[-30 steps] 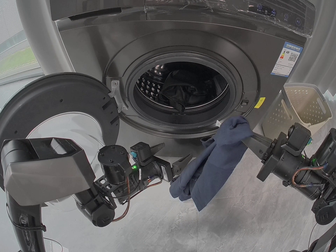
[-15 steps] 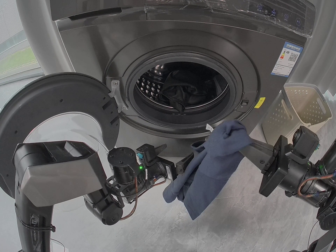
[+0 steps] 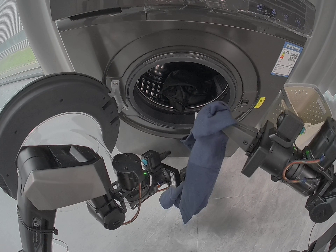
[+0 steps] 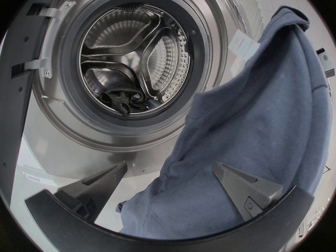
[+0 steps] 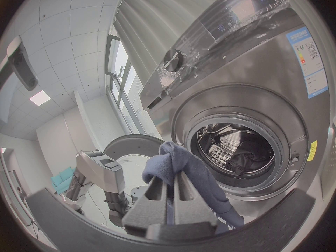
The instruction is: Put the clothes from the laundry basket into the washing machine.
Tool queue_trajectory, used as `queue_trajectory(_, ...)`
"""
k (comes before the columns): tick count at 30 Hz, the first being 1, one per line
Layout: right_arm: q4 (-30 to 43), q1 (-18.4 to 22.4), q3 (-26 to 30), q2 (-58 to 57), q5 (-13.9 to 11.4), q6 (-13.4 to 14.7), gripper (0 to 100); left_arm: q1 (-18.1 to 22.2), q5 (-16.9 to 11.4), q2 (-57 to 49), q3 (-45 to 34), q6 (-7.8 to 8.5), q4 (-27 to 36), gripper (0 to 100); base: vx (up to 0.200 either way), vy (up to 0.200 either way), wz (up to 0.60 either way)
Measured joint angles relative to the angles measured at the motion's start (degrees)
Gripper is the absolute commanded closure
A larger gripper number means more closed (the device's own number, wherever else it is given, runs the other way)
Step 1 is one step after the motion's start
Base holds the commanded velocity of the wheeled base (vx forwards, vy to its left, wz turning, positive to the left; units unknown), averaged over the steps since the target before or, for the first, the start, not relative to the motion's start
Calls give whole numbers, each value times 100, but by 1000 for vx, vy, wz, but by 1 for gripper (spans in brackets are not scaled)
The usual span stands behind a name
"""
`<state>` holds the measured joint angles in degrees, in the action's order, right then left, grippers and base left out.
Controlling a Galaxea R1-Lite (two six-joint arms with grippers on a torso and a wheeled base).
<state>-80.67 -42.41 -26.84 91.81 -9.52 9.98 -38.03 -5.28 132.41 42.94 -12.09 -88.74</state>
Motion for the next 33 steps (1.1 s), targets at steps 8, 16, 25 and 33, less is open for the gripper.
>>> queue_trajectory(8,9,217,-276,345,-20,-33,100,39,132,11,30,-2,0,0,0,0,0)
queue_trajectory(16,4,101,-107,354,-16,-46,100,55,138,122,172,-6,9,0,0,0,0)
queue_trajectory(25,-16,-20,328,118,-5,-41,100,166,101,295,452,-5,9,0,0,0,0)
queue_trajectory(33,-16,72,310,69,-2,-49,100,118,90,282,444,5,6,0,0,0,0)
